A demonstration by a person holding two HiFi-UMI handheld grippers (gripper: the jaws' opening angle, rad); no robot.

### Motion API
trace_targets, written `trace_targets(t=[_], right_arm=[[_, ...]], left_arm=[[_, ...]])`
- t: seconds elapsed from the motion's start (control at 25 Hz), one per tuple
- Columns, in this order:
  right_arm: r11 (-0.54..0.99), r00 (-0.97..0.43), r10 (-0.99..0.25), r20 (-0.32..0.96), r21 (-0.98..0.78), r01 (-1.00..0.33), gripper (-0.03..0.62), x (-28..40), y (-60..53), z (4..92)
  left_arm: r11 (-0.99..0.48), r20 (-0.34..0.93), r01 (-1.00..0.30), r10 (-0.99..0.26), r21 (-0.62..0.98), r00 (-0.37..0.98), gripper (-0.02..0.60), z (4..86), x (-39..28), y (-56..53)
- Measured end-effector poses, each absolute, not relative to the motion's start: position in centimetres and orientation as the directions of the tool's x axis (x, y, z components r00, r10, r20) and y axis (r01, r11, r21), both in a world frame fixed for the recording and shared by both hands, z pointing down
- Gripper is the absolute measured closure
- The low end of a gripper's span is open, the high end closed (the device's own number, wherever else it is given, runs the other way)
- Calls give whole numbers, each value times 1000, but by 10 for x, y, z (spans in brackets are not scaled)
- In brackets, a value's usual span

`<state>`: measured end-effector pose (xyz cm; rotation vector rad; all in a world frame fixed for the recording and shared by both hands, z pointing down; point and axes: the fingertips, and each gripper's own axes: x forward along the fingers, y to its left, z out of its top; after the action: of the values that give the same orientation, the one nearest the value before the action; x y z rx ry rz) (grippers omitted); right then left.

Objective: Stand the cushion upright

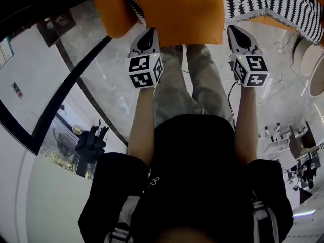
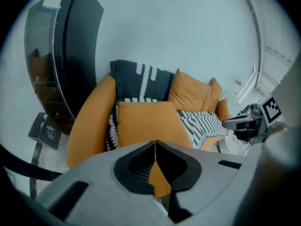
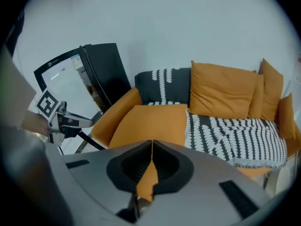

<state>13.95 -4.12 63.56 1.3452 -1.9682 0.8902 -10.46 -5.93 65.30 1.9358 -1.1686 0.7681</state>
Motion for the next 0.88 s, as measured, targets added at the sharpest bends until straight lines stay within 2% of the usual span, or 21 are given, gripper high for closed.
trace_targets(t=[0.28,0.8,0.88], right_arm=[[375,-290,-413,864,-128,-918,582,133,11,698],[404,-250,-176,952,-162,-900,574,148,108,812],[423,-247,-123,961,-175,-889,455,152,120,830]], left_arm=[[-385,872,-894,-326,231,366,571,724,-119,-2],[-444,960,-881,-132,165,246,569,823,-162,73],[-440,965,-879,-86,185,246,568,835,-165,89]])
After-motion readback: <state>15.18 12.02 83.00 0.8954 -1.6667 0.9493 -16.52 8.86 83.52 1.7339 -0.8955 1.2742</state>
